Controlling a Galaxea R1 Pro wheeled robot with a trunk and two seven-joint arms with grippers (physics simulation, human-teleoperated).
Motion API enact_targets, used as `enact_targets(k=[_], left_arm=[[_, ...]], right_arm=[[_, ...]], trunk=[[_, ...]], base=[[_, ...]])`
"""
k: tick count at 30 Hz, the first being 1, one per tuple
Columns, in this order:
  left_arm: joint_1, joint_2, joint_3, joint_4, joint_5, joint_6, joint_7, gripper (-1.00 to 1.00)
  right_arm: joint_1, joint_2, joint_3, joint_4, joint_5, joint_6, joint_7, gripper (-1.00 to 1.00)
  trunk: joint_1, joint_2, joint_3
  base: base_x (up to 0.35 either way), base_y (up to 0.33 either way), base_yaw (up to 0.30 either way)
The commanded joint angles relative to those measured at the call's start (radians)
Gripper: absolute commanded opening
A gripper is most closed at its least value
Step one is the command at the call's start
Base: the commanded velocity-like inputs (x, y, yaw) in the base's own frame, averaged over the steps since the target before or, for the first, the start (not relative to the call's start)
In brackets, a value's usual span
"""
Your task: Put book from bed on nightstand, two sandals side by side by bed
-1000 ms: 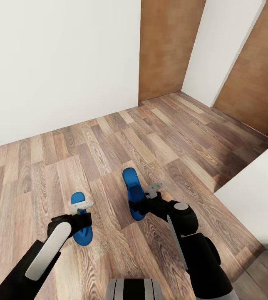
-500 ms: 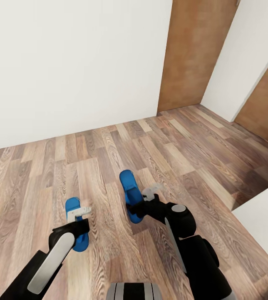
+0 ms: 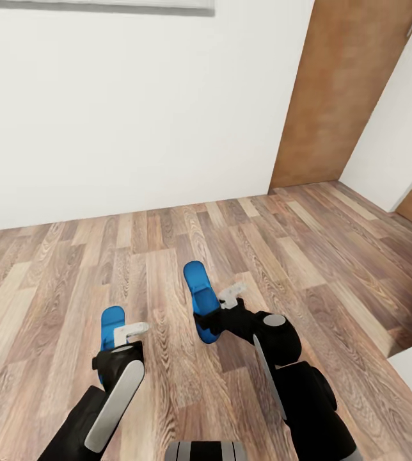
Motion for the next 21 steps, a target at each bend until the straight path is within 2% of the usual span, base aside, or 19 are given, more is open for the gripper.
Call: enact_targets(k=[1,4,11,12,15,16,17,18,19,21], left_arm=[[-0.001,0.001,-0.001,0.0,0.005,0.009,0.006,-1.0],[-0.001,0.007,0.0,0.0,0.004,0.013,0.003,-1.0],[0.014,0.025,-0.006,-0.003,0.0,0.015,-0.004,-1.0],[0.014,0.035,-0.004,0.0,-0.004,0.015,-0.028,-1.0],[0.017,0.049,0.019,0.015,-0.041,0.013,-0.164,-1.0],[0.018,0.049,0.037,0.022,-0.067,0.013,-0.222,-1.0],[0.02,0.043,0.086,0.038,-0.156,0.013,-0.362,-1.0],[0.022,0.035,0.117,0.044,-0.216,0.013,-0.436,-1.0],[0.03,0.005,0.194,0.053,-0.36,0.014,-0.586,-1.0],[0.038,-0.033,0.284,0.058,-0.511,0.015,-0.728,-1.0]], right_arm=[[0.0,0.0,0.0,-0.001,0.01,0.004,0.008,-1.0],[0.0,0.0,0.001,-0.001,0.01,0.004,0.008,-1.0],[0.0,0.0,-0.003,-0.001,0.01,0.004,0.008,-1.0],[0.0,0.0,-0.004,-0.001,0.01,0.004,0.009,-1.0],[0.0,0.0,-0.005,-0.001,0.01,0.004,0.009,-1.0],[0.0,0.0,-0.005,-0.001,0.01,0.004,0.009,-1.0],[0.0,0.0,-0.005,-0.001,0.01,0.004,0.009,-1.0],[0.0,0.0,-0.005,-0.001,0.01,0.004,0.009,-1.0],[0.0,0.0,-0.004,-0.001,0.01,0.004,0.009,-1.0],[0.0,0.0,-0.003,-0.001,0.01,0.004,0.009,-1.0]], trunk=[[-0.001,0.0,0.003],[-0.002,0.001,0.015],[-0.002,0.001,0.015],[-0.002,0.001,0.015],[-0.002,0.001,0.015],[-0.002,0.001,0.015],[-0.002,0.001,0.015],[-0.002,0.001,0.015],[-0.002,0.001,0.015],[-0.002,0.001,0.015]], base=[[0.0,0.0,0.284],[0.0,0.0,0.284],[0.0,0.0,0.284],[0.0,0.0,0.284],[0.0,0.0,0.284],[0.0,0.0,0.284],[0.0,0.0,0.284],[0.0,0.0,0.284],[0.0,0.0,0.284],[0.0,0.0,0.284]])
